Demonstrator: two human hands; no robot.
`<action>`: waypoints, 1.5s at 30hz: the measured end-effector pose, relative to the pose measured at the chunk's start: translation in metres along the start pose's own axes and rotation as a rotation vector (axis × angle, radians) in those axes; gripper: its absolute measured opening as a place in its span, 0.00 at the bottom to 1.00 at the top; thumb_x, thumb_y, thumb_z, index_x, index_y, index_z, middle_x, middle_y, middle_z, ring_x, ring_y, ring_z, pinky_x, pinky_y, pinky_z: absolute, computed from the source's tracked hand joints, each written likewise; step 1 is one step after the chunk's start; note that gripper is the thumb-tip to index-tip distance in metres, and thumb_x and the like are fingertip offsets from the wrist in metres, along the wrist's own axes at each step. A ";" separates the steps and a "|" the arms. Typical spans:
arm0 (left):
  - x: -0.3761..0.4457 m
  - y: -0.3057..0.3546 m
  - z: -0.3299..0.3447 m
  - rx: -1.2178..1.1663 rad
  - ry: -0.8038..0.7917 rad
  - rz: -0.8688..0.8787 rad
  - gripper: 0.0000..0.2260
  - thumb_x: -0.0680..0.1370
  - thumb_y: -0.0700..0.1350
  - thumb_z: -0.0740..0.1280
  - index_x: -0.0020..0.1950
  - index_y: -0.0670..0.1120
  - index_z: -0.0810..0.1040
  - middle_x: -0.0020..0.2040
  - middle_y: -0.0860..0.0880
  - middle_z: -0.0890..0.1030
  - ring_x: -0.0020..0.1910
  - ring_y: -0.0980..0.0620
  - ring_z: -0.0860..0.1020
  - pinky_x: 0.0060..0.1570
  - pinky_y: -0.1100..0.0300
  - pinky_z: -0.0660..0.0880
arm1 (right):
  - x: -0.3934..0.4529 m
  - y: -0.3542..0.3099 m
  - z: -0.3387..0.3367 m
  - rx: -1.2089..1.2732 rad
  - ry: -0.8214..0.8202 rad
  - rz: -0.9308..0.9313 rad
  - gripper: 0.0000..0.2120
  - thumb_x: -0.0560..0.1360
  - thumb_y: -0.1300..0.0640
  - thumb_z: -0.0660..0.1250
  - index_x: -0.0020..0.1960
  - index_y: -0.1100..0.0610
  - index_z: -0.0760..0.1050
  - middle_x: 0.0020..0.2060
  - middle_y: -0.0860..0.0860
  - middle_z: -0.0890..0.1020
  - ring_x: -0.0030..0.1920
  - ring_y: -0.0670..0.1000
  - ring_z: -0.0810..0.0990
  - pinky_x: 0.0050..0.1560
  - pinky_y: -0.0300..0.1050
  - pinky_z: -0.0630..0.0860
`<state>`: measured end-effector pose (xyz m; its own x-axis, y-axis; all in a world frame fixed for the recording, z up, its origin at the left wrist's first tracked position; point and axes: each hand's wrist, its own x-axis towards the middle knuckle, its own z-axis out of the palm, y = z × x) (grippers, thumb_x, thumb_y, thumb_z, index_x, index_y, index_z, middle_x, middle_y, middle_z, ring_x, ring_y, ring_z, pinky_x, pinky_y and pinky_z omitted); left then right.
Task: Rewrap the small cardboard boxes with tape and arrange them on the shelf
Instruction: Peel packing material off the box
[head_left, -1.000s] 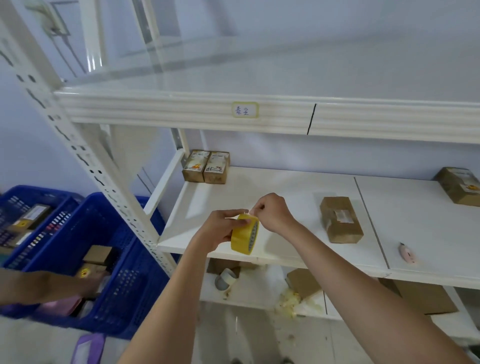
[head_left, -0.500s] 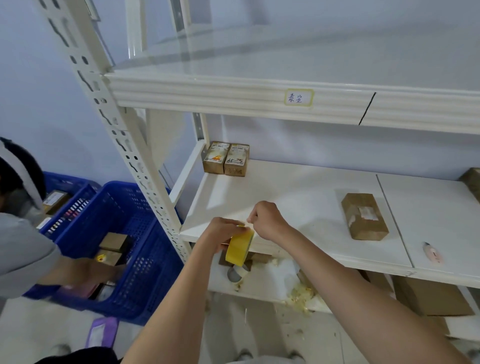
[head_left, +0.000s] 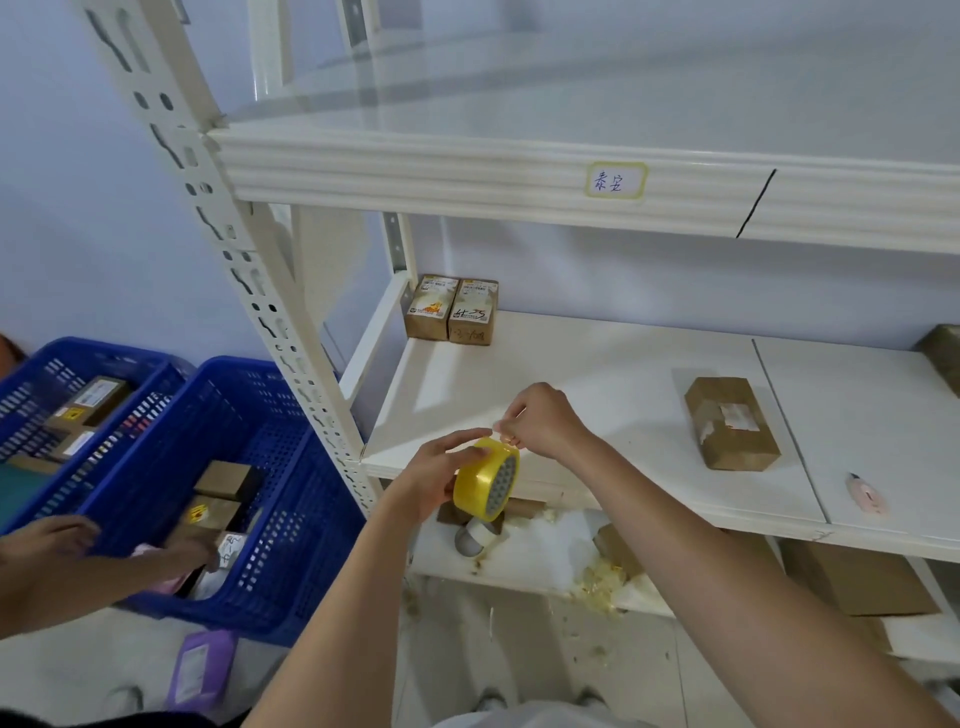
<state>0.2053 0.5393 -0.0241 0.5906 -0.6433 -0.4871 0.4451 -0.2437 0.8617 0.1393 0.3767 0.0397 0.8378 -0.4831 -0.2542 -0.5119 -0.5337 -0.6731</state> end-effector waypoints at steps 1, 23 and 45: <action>0.000 0.000 0.002 0.030 0.025 -0.001 0.11 0.77 0.46 0.72 0.59 0.55 0.84 0.60 0.45 0.82 0.58 0.42 0.80 0.56 0.47 0.79 | -0.002 0.000 0.002 -0.032 0.013 -0.003 0.05 0.73 0.59 0.76 0.39 0.60 0.83 0.37 0.53 0.84 0.38 0.50 0.83 0.43 0.42 0.79; 0.018 -0.058 0.047 0.397 0.498 -0.342 0.20 0.74 0.58 0.73 0.55 0.48 0.69 0.56 0.45 0.80 0.56 0.43 0.79 0.61 0.50 0.77 | 0.018 0.056 0.063 -0.073 -0.013 0.132 0.02 0.74 0.66 0.73 0.43 0.62 0.82 0.46 0.56 0.86 0.49 0.54 0.84 0.50 0.44 0.78; 0.045 -0.079 0.044 0.232 0.476 -0.406 0.17 0.75 0.52 0.75 0.39 0.52 0.67 0.40 0.51 0.75 0.50 0.45 0.78 0.59 0.52 0.77 | 0.039 0.086 0.086 -0.101 0.094 0.107 0.11 0.75 0.70 0.60 0.55 0.61 0.74 0.45 0.56 0.81 0.46 0.53 0.82 0.45 0.45 0.75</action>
<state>0.1672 0.4980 -0.1074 0.6633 -0.0897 -0.7430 0.5700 -0.5827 0.5792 0.1445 0.3715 -0.0877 0.7586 -0.6010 -0.2516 -0.6177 -0.5408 -0.5709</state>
